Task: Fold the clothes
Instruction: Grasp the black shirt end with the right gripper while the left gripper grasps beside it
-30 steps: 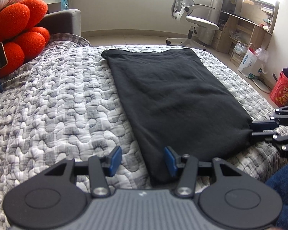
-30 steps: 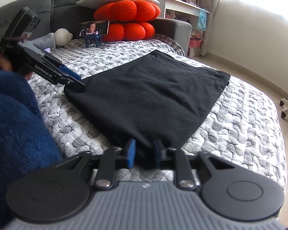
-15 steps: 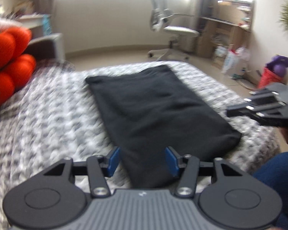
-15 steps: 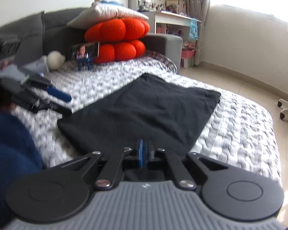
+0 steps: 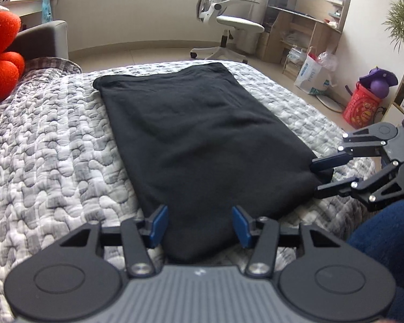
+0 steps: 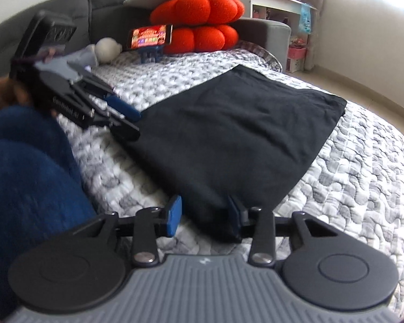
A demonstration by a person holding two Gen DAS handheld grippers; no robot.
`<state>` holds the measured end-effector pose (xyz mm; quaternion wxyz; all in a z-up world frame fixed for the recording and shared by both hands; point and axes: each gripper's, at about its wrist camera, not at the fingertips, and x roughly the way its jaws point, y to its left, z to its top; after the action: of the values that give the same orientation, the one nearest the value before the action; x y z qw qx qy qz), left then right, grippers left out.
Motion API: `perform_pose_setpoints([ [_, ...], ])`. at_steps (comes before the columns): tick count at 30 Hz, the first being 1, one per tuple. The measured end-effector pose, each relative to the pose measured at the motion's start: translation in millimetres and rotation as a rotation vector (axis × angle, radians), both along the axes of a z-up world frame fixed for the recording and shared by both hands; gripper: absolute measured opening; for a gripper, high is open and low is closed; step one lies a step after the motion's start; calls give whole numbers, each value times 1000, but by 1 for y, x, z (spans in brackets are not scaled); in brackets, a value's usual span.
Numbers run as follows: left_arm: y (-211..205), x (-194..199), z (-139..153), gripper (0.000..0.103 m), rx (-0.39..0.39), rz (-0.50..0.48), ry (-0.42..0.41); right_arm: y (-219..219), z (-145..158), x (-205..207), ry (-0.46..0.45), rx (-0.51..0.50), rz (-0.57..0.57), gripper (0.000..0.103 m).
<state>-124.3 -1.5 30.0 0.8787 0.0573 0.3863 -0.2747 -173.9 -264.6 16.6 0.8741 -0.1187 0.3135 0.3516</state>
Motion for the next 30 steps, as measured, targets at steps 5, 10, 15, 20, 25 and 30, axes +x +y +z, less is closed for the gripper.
perform_pose_setpoints([
  [5, 2, 2, -1, 51, 21, -2, 9, -2, 4, 4, -5, 8, 1, 34],
  [10, 6, 4, 5, 50, 29, 18, 0, -5, 8, 9, -10, 17, 2, 4],
  [15, 14, 1, 22, 54, -25, -21, -58, -16, 28, 25, 7, 140, -43, 4],
  [20, 0, -4, 32, 63, -38, -120, -129, -18, 40, 49, 35, 206, -99, 4],
  [25, -15, 6, 20, 63, 7, -191, -124, -19, 42, 62, 48, 231, -116, 4],
  [30, -19, 14, 7, 22, 63, -194, -113, -25, 38, 66, 56, 248, -123, 4],
])
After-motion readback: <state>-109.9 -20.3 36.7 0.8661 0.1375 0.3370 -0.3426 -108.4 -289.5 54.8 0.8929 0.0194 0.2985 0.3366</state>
